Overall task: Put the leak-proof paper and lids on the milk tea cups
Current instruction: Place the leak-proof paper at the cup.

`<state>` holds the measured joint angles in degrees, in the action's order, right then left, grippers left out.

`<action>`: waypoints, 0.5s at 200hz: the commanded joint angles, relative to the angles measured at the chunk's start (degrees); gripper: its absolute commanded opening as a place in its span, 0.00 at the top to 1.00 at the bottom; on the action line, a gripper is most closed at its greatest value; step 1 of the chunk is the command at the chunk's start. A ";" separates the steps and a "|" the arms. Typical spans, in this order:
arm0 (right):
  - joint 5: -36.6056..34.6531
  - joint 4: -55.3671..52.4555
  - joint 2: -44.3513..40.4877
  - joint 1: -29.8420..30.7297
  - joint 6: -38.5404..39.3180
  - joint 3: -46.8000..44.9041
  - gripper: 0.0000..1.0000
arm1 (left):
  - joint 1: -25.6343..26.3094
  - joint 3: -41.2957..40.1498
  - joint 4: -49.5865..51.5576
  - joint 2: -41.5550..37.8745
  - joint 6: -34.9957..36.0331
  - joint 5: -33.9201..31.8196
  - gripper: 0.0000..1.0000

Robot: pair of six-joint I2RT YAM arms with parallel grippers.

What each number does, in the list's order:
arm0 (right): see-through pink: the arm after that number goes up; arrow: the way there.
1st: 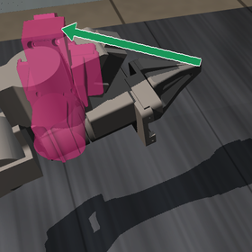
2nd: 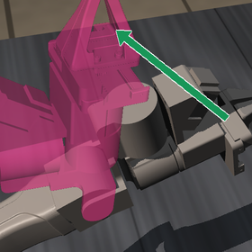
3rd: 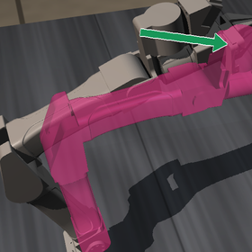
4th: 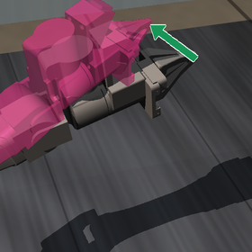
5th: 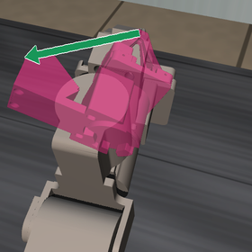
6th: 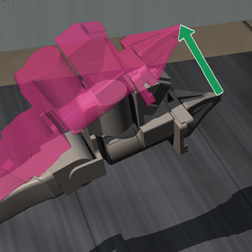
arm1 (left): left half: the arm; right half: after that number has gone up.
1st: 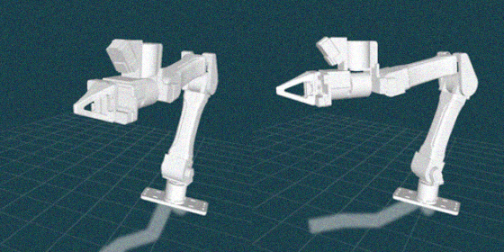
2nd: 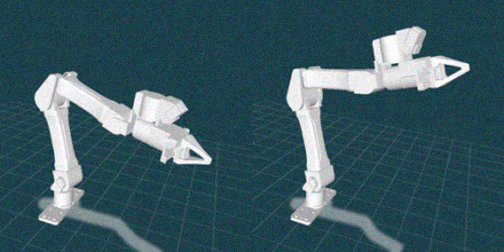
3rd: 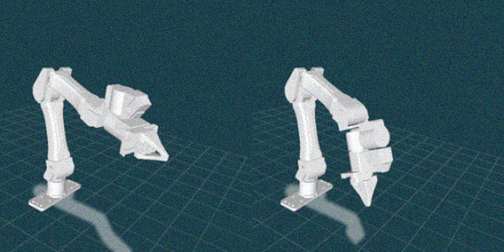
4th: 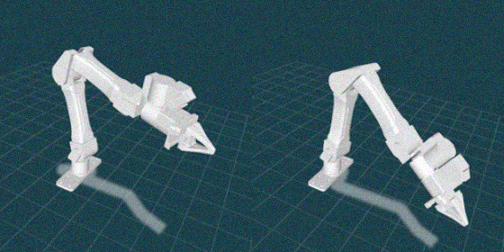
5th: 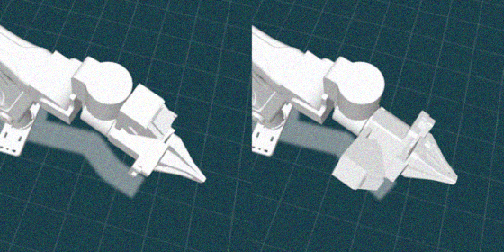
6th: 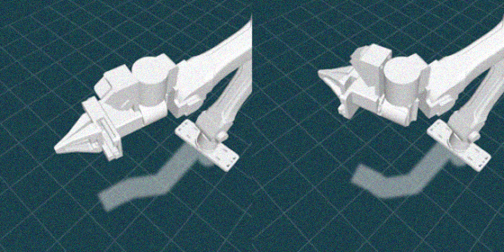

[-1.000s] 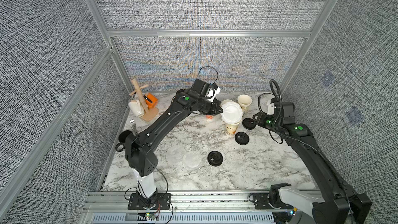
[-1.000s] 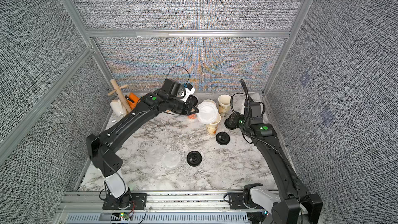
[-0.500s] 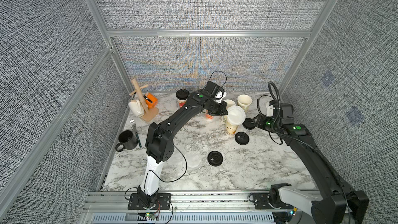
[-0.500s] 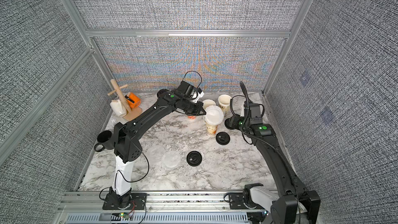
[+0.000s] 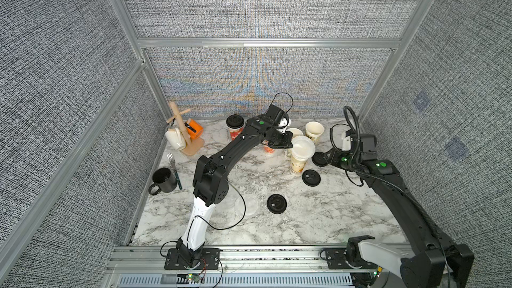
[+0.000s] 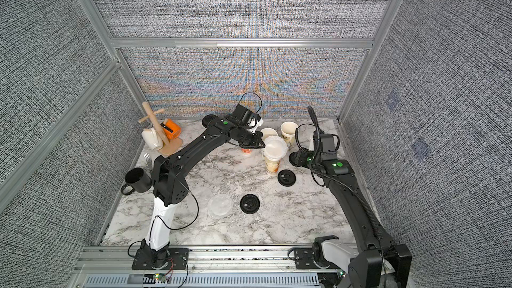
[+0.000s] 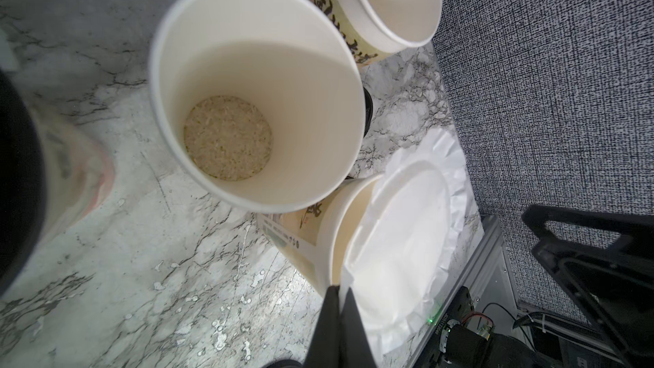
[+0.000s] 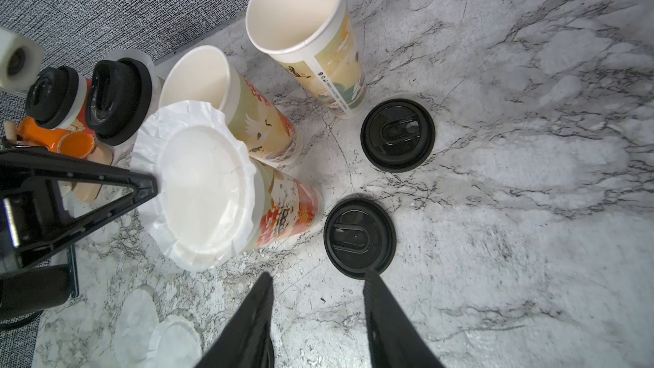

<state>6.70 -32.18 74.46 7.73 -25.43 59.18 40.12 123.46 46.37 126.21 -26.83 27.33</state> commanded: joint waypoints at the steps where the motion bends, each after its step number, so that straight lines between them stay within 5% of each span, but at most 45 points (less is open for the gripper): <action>1: 0.42 0.90 -0.01 -0.06 0.73 -0.01 0.55 | 0.05 0.64 1.61 0.38 0.98 -0.04 0.92; 61: 0.60 1.05 -0.01 -0.01 0.65 -0.11 0.55 | 0.05 1.08 2.24 -0.43 1.65 -0.18 0.79; 100: 0.60 1.04 -0.01 -0.04 0.65 -0.20 0.55 | 0.05 2.27 2.84 -0.18 2.13 0.48 0.61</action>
<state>6.94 -32.18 74.43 7.66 -25.41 59.16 40.12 124.84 48.40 126.52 -26.04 27.16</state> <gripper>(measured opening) 0.450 0.347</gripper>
